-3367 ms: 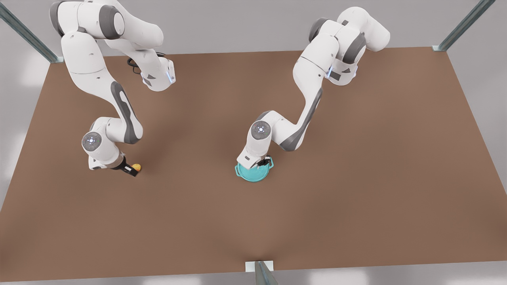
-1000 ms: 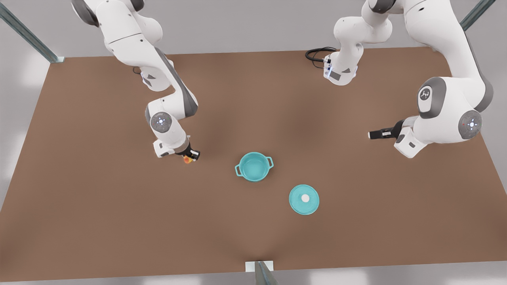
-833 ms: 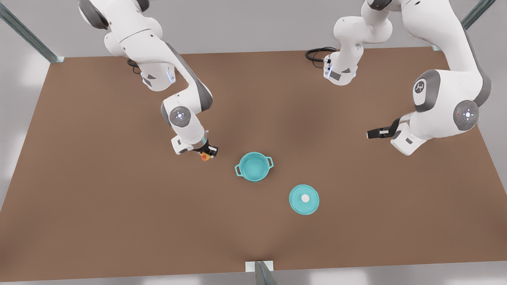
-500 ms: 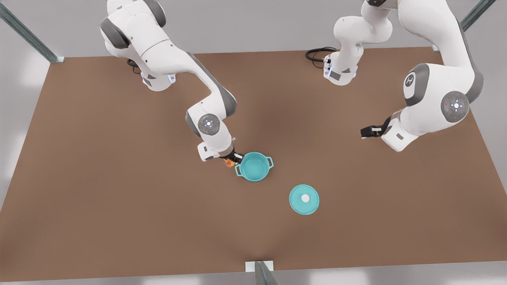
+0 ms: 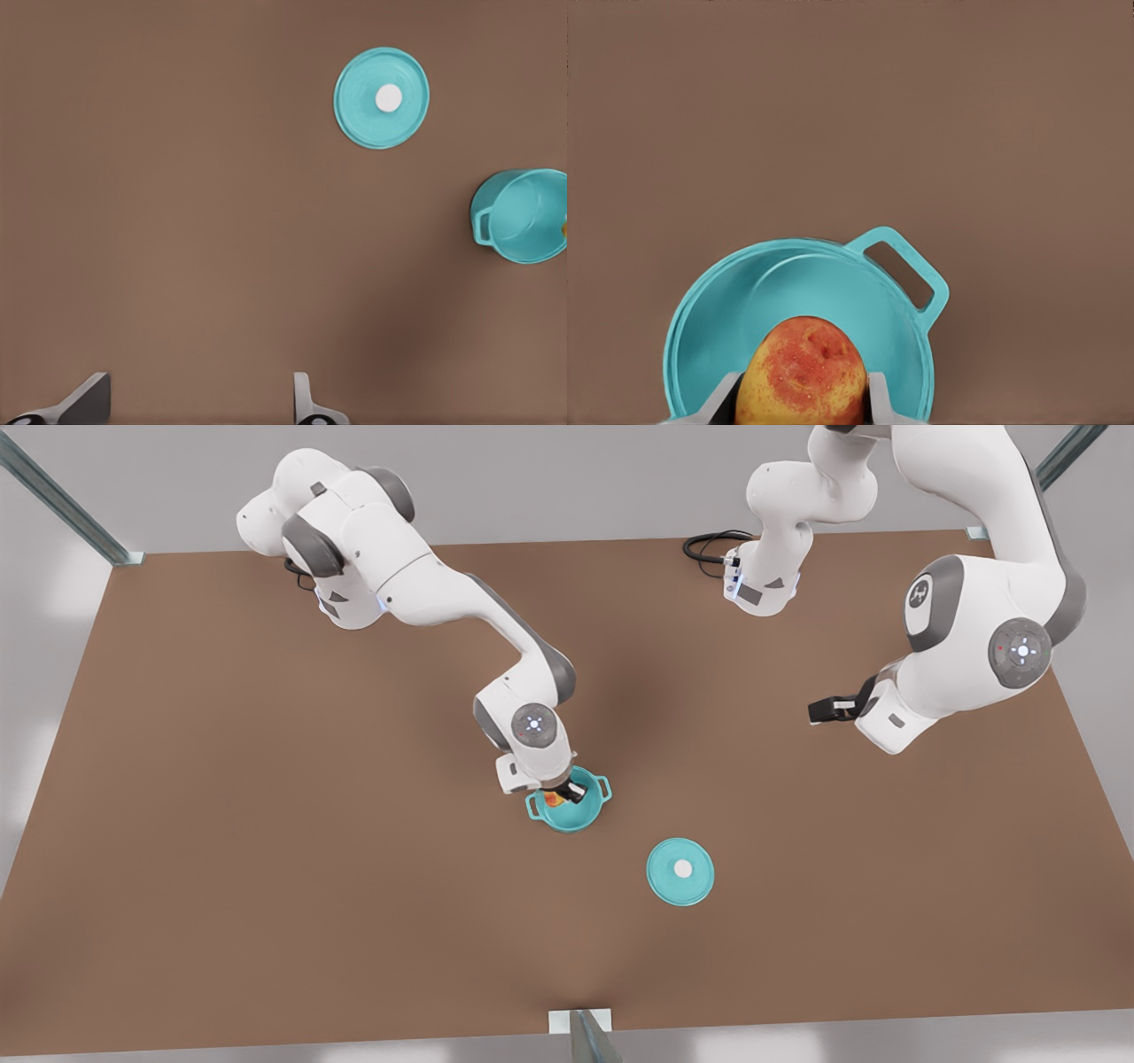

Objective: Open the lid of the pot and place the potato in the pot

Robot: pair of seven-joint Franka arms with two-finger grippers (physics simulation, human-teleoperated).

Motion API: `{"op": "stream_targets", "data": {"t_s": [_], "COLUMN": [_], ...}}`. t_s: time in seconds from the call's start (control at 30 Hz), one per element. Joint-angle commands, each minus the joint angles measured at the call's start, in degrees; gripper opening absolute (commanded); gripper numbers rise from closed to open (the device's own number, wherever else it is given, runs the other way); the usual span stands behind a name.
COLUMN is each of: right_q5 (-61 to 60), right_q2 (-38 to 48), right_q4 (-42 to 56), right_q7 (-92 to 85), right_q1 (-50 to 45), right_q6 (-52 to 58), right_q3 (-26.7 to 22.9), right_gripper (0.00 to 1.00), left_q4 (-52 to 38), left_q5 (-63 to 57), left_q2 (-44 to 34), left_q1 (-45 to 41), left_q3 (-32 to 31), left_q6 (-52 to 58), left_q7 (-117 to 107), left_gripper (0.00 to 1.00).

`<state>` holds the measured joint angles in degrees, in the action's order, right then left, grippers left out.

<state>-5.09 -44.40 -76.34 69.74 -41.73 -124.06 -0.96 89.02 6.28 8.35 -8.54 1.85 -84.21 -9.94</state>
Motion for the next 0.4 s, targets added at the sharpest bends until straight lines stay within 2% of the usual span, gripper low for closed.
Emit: {"op": "stream_targets", "data": {"t_s": [0.0, 0.13, 0.17, 0.2, 0.23, 0.27, 0.33, 0.37], "right_q5": [0.3, 0.4, 2.0, 2.9, 9.2, 9.8, 9.4, 9.4], "right_q2": [-0.1, 0.5, 3.8, 7.4, 10.6, 13.9, 16.2, 16.7], "right_q4": [0.3, 0.3, 0.2, 0.2, 0.3, 0.3, 0.0, -0.7], "right_q7": [10.9, 10.7, 5.8, -6.7, -20.8, -34.8, -53.2, -56.9], "right_q1": [0.0, 0.2, 0.9, 6.5, 13.9, 21.9, 31.7, 33.3], "right_q6": [0.7, 0.8, 6.3, 14.6, 21.4, 24.9, 26.5, 26.5], "right_q3": [0.0, -1.1, -4.7, -5.2, -6.2, -6.4, -6.1, -6.0], "right_gripper": [1.00, 1.00, 1.00, 1.00, 1.00, 1.00, 1.00, 1.00], "left_q4": [0.1, 0.4, -0.3, -1.2, -2.2, -2.6, -2.7, -2.6], "left_q5": [-0.1, -0.6, -1.4, -2.8, -3.7, -3.6, -3.8, -3.8], "left_q2": [-0.1, -0.1, 0.1, 0.3, 0.5, 0.5, 0.5, 0.5], "left_q1": [0.0, 0.0, -0.2, -0.6, -0.8, -0.6, -0.7, -0.7], "left_q3": [0.0, 0.0, -0.1, -0.7, -0.7, -0.5, -0.5, -0.5], "left_q6": [-0.7, -1.4, -2.0, -3.9, -5.5, -5.8, -5.9, -5.9], "left_q7": [-1.0, -1.0, -1.0, -1.0, -0.9, -0.2, -0.3, -0.3], "left_gripper": [1.00, 1.00, 1.00, 1.00, 1.00, 1.00, 1.00, 1.00]}}
